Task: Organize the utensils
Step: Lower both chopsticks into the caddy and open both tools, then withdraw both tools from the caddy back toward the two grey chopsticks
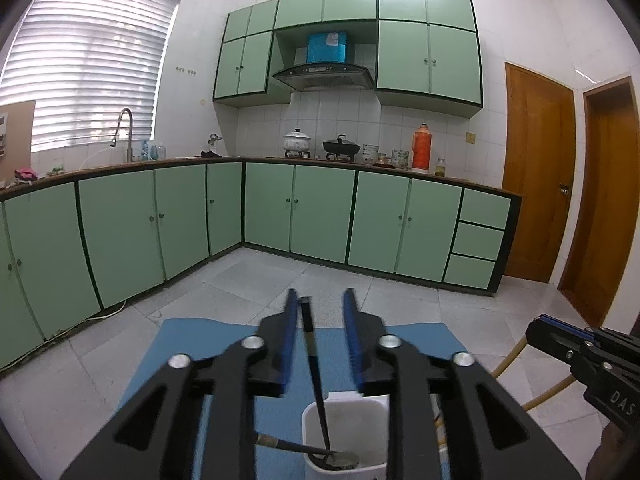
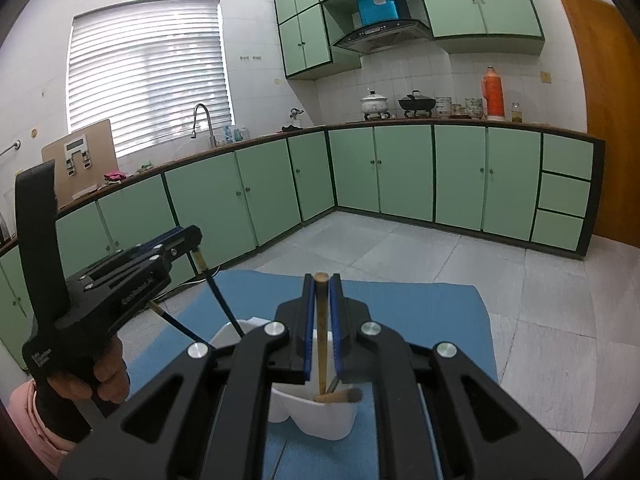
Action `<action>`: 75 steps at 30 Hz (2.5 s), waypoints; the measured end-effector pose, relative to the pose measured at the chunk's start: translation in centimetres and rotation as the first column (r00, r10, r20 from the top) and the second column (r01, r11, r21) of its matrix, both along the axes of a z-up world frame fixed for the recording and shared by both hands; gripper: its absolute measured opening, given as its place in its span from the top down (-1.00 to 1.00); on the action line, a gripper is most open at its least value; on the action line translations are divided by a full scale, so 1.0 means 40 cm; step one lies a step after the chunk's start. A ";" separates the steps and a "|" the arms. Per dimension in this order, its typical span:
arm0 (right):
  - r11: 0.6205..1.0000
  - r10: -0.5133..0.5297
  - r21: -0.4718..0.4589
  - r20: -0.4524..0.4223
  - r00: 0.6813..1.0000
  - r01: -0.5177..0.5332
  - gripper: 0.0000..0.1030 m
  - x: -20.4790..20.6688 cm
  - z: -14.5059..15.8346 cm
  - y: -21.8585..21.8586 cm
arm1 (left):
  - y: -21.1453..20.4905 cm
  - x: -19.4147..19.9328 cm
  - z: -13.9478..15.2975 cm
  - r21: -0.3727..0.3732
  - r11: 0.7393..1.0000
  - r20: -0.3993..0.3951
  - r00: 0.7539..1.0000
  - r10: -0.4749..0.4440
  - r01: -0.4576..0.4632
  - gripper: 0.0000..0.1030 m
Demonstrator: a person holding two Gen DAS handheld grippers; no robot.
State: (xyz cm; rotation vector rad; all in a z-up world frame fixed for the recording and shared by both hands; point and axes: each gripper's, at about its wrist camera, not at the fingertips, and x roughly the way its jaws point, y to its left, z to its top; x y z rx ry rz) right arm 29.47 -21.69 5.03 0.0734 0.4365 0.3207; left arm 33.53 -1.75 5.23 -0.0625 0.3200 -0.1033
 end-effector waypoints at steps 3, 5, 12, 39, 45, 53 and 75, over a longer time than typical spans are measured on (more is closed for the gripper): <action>1.000 -0.012 0.007 0.003 1.000 0.012 0.81 -0.009 0.002 -0.011 | 0.007 -0.012 0.008 0.004 1.000 0.014 1.000 0.007 -0.007 0.27; 1.000 -0.021 0.016 0.004 1.000 0.021 0.78 -0.016 0.003 -0.020 | 0.011 -0.018 0.013 0.008 1.000 0.021 1.000 0.010 -0.010 0.18; 0.996 -0.074 0.044 0.033 0.997 0.072 0.27 -0.045 0.013 -0.053 | 0.025 -0.032 0.036 0.003 1.000 0.042 0.999 0.017 -0.017 -0.16; 0.987 -0.150 0.064 0.062 0.987 0.146 -0.89 -0.366 -0.131 -0.120 | 0.113 -0.402 -0.118 -0.021 0.998 -0.025 0.998 0.058 -0.058 -0.88; 0.992 -0.126 0.034 0.011 0.992 0.126 -0.89 -0.427 -0.206 -0.076 | 0.100 -0.457 -0.179 0.018 0.998 -0.061 0.996 0.063 -0.062 -0.88; 0.995 -0.102 0.013 -0.082 0.991 0.104 -0.89 -0.516 -0.325 -0.028 | 0.082 -0.539 -0.304 0.077 0.996 -0.164 0.985 0.047 -0.035 -0.88; 0.997 -0.039 -0.075 -0.131 0.991 0.029 -0.21 -0.645 -0.476 0.103 | 0.096 -0.674 -0.447 0.102 0.994 -0.253 0.965 0.062 -0.037 -0.88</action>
